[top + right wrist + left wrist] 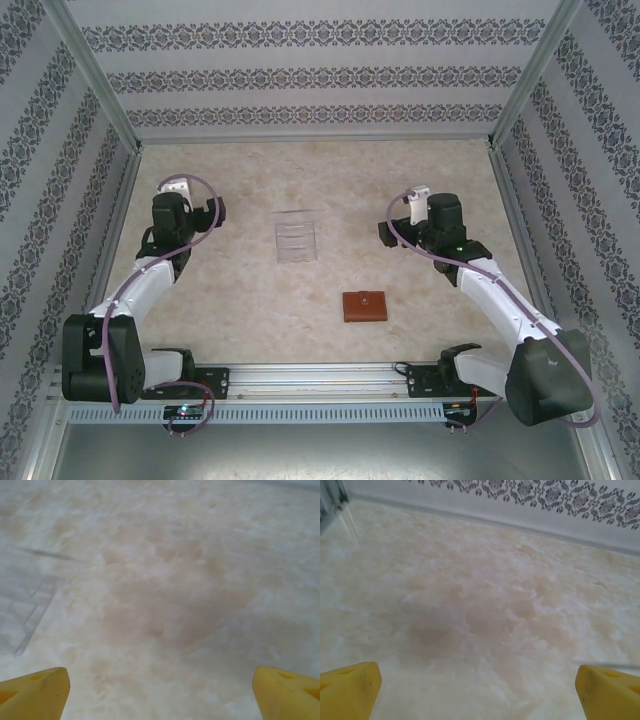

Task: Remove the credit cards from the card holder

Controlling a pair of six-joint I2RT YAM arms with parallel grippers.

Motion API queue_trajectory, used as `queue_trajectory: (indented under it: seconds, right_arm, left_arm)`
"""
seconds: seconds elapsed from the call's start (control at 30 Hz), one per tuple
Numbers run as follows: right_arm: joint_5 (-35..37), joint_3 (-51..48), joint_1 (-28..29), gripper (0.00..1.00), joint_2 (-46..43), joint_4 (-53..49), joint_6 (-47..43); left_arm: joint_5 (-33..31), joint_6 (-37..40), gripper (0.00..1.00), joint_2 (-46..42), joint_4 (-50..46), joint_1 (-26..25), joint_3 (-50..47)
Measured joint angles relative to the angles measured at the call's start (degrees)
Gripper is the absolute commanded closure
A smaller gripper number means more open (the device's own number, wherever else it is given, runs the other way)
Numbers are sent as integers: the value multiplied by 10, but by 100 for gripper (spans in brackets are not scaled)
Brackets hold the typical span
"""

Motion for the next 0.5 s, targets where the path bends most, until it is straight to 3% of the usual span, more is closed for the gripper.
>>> queue_trajectory:
  seconds: [0.23, 0.5]
  right_arm:
    - [-26, 64, 83, 6, 2, -152, -42]
    - [-40, 97, 198, 3, 31, -279, -169]
  left_arm:
    - [46, -77, 1, 2, -170, 0, 73]
    - [120, -107, 0, 50, -346, -2, 179]
